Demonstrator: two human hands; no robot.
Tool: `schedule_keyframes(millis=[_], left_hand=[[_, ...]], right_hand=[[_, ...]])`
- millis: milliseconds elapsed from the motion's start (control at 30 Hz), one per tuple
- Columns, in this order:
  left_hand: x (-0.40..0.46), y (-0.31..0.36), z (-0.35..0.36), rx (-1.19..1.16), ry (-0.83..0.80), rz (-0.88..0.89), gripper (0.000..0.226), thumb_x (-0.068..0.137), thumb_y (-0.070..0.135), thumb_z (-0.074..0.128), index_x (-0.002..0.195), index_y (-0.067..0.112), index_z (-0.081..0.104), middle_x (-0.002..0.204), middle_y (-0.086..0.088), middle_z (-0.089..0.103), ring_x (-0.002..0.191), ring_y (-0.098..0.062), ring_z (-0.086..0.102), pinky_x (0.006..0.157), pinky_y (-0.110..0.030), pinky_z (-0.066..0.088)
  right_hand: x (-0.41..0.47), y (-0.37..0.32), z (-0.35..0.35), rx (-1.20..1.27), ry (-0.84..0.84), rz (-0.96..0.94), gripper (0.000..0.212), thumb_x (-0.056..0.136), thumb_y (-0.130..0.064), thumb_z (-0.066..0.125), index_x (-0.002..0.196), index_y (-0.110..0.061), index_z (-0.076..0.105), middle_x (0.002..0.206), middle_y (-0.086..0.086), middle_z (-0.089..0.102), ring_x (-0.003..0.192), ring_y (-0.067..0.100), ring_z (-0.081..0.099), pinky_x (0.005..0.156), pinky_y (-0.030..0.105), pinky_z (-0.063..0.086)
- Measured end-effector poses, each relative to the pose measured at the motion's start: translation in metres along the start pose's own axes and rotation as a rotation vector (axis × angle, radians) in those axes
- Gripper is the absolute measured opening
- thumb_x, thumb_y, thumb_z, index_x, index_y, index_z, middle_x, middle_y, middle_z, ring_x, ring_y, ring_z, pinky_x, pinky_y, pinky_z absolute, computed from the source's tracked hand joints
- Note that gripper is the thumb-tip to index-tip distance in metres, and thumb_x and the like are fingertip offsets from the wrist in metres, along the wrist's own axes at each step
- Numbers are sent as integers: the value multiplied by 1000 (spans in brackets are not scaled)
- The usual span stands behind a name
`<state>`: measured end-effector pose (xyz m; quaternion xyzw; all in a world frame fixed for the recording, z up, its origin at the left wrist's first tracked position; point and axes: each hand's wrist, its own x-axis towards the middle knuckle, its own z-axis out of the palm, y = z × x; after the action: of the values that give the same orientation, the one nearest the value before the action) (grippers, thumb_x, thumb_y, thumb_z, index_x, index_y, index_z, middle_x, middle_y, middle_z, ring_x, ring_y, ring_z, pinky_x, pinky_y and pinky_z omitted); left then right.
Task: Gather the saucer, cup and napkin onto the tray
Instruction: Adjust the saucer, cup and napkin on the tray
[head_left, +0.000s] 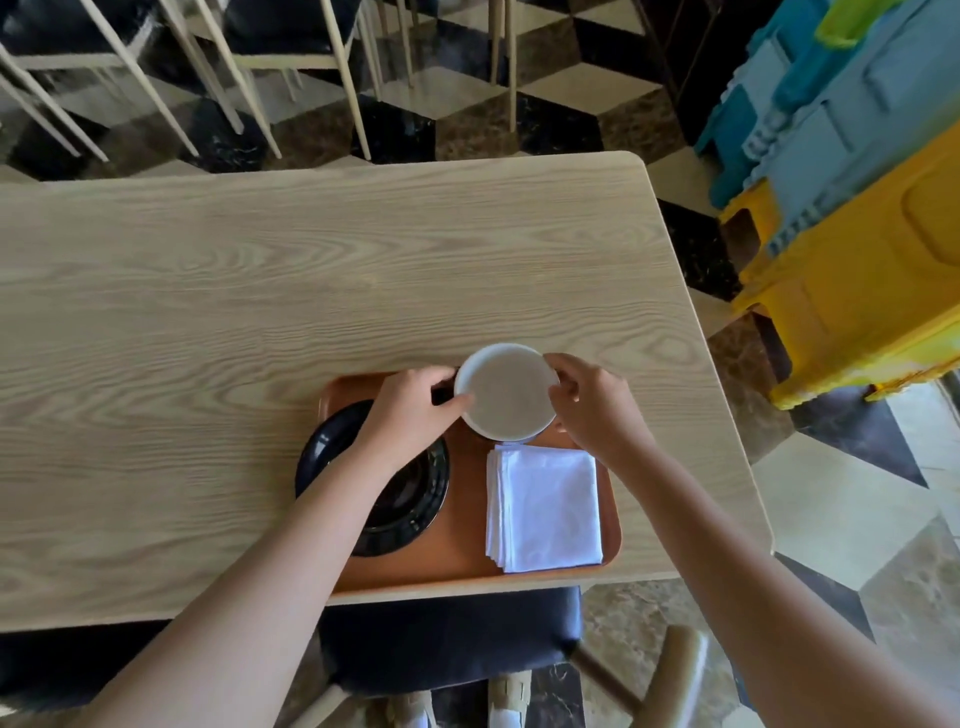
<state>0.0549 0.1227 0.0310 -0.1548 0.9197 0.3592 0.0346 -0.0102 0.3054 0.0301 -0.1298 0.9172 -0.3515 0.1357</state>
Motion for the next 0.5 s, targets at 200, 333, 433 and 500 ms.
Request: schedule_keyframes(millis=[200, 333, 433, 500], left_hand=[[-5, -16, -9, -47, 1, -85, 37, 83, 33, 62, 115, 15, 65, 121, 1, 66, 114, -13, 56, 92, -20, 37], [-9, -17, -6, -82, 27, -122, 37, 84, 31, 62, 116, 12, 64, 121, -1, 65, 113, -14, 56, 92, -21, 37], [-14, -15, -3, -109, 41, -139, 40, 86, 30, 60, 121, 12, 59, 127, -3, 61, 119, -16, 52, 95, -22, 35], [-20, -13, -2, -133, 52, -144, 44, 87, 28, 58, 127, 12, 53, 133, -4, 56, 124, -17, 48, 97, -21, 31]], right_hand=[[-4, -8, 10, 50, -8, -21, 38, 80, -1, 47, 112, -14, 62, 98, 14, 66, 83, 32, 63, 77, 42, 53], [-5, -7, 10, 98, -37, 1, 36, 83, -6, 49, 116, -18, 59, 105, 8, 65, 82, 21, 63, 79, 39, 55], [-14, -2, 5, 111, -12, 2, 34, 87, -12, 51, 119, -23, 55, 105, -3, 63, 80, 12, 58, 72, 20, 42], [-28, 7, 1, 105, 29, -8, 34, 88, -13, 51, 119, -24, 55, 106, -1, 63, 85, 17, 61, 74, 27, 46]])
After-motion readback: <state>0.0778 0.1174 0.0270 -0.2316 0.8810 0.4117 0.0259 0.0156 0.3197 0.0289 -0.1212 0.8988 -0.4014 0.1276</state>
